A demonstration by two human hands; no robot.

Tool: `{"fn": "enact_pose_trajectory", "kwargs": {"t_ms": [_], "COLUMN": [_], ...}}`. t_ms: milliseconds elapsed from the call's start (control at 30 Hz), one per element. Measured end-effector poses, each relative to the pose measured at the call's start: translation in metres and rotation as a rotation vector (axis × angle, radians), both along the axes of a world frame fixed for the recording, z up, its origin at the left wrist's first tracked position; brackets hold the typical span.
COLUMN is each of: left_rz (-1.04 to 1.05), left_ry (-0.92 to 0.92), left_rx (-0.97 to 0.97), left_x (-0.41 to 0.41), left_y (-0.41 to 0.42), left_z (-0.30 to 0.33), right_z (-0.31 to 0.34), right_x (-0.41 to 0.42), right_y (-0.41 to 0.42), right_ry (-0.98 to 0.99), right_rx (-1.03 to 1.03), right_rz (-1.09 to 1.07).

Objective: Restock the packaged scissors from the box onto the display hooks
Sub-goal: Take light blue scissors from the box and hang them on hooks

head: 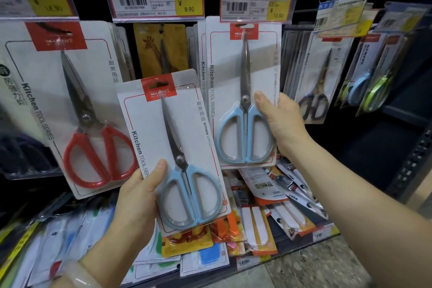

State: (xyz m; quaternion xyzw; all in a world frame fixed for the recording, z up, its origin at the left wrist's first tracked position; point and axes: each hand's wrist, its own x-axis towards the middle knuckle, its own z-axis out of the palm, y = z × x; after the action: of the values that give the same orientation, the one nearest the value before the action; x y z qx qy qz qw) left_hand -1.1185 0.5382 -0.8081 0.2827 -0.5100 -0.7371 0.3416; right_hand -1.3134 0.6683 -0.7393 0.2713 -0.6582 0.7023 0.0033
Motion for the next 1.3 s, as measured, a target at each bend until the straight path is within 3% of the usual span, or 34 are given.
{"fn": "enact_pose_trajectory", "kwargs": {"t_ms": [667,900,1067,1300], "left_rz": [-0.006,-0.001,-0.049,0.005], "left_ry": [-0.014,-0.013,-0.034,-0.017], "left_rx": [0.001,0.007,-0.027,-0.237], "left_x": [0.0,-0.004,-0.026,-0.062], "left_y": [-0.002,-0.002,0.019,0.059], "left_z": [-0.01,-0.01,-0.01,0.019], "right_z": [0.007,-0.005,-0.022,-0.022], "right_x": [-0.022,-0.018,0.009,0.0], "right_y": [-0.025,-0.018,-0.004,0.009], "right_ry": [-0.099,-0.191,-0.238,-0.248], "right_rx": [0.253,0.47,0.297,-0.089], "right_rz": [-0.021,-0.182,0.396,0.271]}}
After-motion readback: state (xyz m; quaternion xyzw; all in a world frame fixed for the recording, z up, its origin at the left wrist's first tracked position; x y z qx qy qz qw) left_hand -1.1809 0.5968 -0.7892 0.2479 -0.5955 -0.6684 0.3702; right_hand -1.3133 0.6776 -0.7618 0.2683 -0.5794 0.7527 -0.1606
